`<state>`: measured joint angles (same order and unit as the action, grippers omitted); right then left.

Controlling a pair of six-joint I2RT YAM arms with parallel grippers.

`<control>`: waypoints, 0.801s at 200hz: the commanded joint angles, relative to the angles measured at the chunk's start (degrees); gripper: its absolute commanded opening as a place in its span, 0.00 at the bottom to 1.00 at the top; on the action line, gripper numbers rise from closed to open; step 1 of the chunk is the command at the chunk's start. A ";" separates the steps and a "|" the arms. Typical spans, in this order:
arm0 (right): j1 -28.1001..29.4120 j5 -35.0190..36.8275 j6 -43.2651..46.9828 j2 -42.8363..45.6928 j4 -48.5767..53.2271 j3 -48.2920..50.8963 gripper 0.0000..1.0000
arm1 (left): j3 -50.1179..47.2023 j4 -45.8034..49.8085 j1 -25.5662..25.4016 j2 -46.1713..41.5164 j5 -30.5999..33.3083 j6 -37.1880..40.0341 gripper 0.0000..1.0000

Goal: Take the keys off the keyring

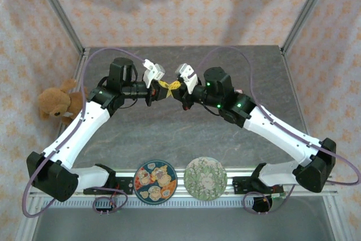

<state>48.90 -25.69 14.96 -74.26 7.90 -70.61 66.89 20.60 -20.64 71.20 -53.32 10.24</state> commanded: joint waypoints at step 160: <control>12.15 1.67 -3.09 -8.56 -2.14 -3.67 0.00 | -5.28 -24.01 -5.08 -2.70 9.54 -6.63 0.11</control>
<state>53.06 -13.56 14.70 -81.14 10.74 -74.48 60.55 17.26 -21.32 68.90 -40.51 5.78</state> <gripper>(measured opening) 0.045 0.075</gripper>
